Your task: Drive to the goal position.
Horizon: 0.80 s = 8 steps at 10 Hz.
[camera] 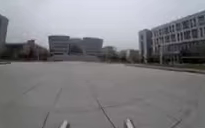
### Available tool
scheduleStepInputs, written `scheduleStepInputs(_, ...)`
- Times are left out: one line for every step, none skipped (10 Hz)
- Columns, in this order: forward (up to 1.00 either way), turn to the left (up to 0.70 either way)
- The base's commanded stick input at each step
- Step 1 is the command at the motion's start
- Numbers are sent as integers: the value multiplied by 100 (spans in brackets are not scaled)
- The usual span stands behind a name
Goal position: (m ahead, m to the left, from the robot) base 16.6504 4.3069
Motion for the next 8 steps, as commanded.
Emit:
scheduleStepInputs(100,0)
scheduleStepInputs(100,0)
scheduleStepInputs(100,0)
scheduleStepInputs(100,0)
scheduleStepInputs(100,0)
scheduleStepInputs(100,0)
scheduleStepInputs(100,0)
scheduleStepInputs(100,0)
